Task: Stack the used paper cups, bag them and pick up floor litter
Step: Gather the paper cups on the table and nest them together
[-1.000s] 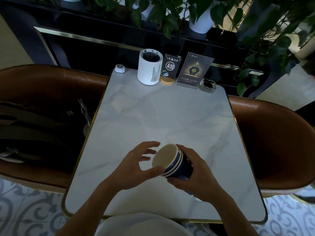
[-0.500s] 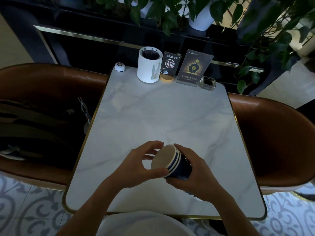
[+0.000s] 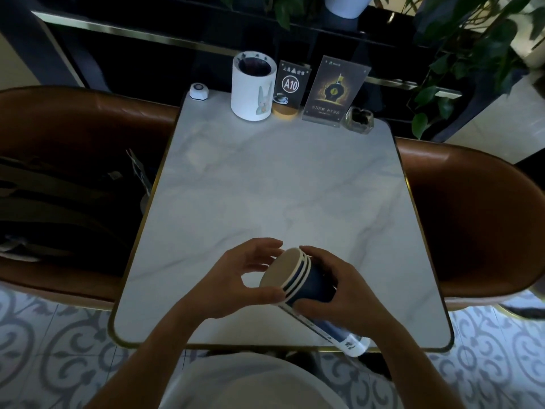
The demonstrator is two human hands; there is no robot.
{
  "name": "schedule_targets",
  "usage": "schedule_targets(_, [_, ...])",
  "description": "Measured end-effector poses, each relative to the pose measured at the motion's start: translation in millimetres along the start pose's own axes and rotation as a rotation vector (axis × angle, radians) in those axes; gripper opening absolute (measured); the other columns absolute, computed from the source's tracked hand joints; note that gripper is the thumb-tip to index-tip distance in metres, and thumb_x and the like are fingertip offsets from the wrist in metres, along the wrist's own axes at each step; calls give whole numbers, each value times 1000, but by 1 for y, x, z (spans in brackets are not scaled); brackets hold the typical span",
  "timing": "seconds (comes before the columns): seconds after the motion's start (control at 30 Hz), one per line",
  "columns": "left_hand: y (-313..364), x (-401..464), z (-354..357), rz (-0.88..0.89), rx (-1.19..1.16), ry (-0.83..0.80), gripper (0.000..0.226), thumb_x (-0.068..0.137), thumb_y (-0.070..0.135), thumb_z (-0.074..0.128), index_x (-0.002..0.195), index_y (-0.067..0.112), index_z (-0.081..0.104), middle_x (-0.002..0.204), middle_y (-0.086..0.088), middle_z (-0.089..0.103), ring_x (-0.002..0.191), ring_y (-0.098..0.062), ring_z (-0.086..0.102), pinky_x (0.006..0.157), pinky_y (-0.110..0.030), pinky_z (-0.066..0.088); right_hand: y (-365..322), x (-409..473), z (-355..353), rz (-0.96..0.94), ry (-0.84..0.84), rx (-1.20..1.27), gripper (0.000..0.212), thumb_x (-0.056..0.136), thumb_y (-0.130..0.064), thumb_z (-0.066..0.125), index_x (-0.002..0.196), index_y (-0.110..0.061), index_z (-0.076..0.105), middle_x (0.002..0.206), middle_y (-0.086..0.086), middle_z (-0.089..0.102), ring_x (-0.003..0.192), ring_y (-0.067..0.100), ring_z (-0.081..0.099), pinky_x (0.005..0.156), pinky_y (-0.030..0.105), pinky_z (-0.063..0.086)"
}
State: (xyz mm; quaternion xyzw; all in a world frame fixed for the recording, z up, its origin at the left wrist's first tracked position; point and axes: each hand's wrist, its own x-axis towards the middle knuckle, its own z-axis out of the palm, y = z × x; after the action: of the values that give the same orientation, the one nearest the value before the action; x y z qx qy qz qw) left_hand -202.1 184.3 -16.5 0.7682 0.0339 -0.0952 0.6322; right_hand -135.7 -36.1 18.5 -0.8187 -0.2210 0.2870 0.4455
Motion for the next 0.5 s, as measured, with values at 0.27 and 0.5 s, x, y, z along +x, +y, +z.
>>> schedule_targets(0.27, [2, -5, 4, -40, -105, -136, 78, 66, 37, 87, 135, 25, 52, 129, 2, 66, 119, -20, 65, 102, -46, 52, 9, -14, -6, 182, -121, 244, 65, 70, -37, 76, 129, -26, 50, 110, 0, 73, 98, 19, 71, 82, 37, 60])
schedule_targets(0.5, [-8, -13, 13, -90, -181, -284, 81, 67, 27, 89, 138, 23, 50, 137, -2, 61, 128, -25, 58, 108, -50, 45, 22, -32, 4, 321, -142, 372, 59, 69, -40, 70, 123, -20, 57, 106, 8, 74, 92, 27, 72, 82, 38, 58])
